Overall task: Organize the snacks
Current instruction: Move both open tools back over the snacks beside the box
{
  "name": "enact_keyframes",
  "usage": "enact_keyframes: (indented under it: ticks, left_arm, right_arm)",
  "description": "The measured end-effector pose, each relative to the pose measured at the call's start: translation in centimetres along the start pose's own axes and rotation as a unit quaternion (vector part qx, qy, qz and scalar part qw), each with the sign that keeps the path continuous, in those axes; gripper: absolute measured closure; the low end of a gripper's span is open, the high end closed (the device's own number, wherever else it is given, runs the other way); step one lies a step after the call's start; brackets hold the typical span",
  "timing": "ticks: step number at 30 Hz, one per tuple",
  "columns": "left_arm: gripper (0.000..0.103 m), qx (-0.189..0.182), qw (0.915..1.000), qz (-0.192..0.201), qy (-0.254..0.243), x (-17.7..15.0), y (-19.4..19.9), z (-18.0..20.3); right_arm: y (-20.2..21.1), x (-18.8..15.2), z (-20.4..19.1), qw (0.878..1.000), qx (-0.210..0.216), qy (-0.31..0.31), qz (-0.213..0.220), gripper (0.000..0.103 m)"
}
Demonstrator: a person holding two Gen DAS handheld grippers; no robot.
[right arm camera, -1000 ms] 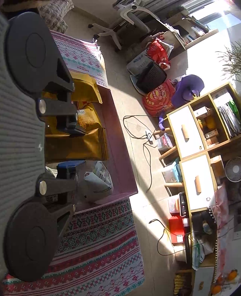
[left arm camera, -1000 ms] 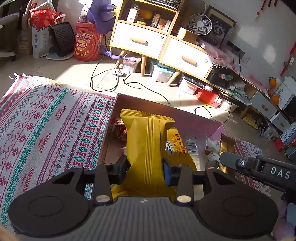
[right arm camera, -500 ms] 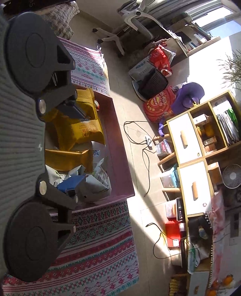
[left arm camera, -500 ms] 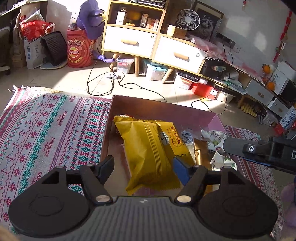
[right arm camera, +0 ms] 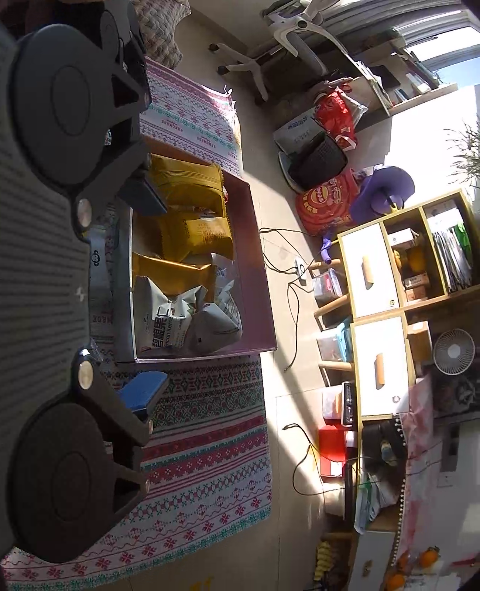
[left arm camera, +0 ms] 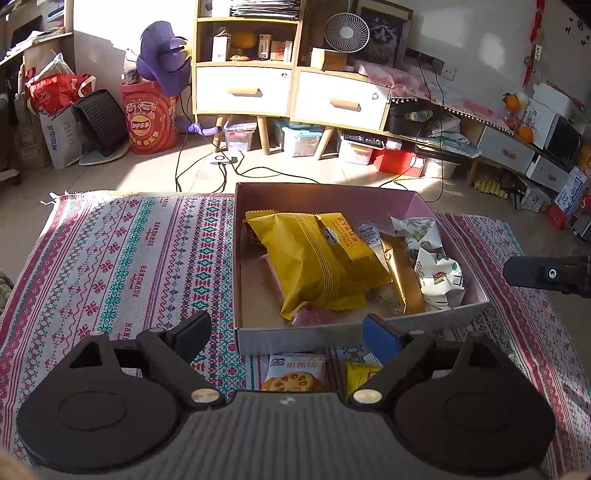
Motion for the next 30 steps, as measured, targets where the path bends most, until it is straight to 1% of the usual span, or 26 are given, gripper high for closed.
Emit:
enact_keyframes:
  ticks: [5,7,12,16,21,24,30]
  left_arm:
    - [0.006,0.008,0.9998,0.003,-0.017,-1.3,1.4,-0.4]
    - [0.001,0.009,0.9998,0.002,-0.017,-1.7,1.6,-0.7]
    - [0.001,0.007,0.9997,-0.005,-0.025,-2.7,2.2,-0.4]
    - [0.000,0.000,0.9991,-0.012,-0.042,-4.0,2.6,0.1]
    - [0.000,-0.007,0.9977,-0.014,-0.067,-6.2,2.6,0.9]
    - [0.000,-0.013,0.9962,-0.025,-0.082,-7.7,2.2,1.4]
    - [0.000,-0.036,0.9945,-0.044,-0.088,-10.3,1.7,2.0]
  right_arm:
    - [1.1,-1.2,0.6,1.000,-0.006,0.009,-0.005,0.008]
    - [1.4,-1.6,0.8,1.000,-0.009,0.013,-0.007,0.007]
    - [2.1,-2.7,1.2,1.000,-0.014,0.022,-0.011,0.006]
    - [2.4,-3.7,2.0,0.999,-0.018,0.025,-0.018,0.004]
    - [2.1,-5.2,2.4,0.998,-0.027,0.037,-0.036,0.003]
    - [1.6,-6.7,2.6,0.996,-0.039,0.055,-0.056,0.003]
    - [0.8,-9.3,2.4,0.991,-0.044,0.090,-0.091,0.003]
Point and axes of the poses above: each gripper's, at about its wrist camera, not at the fingertips, and y roughly against the way its jaws point, z to its right, x to its top, the point moved 5 cm from there along -y, roughly the way its jaws point, and after that the axes turned 1 degree about -y, right-handed, at the moved point
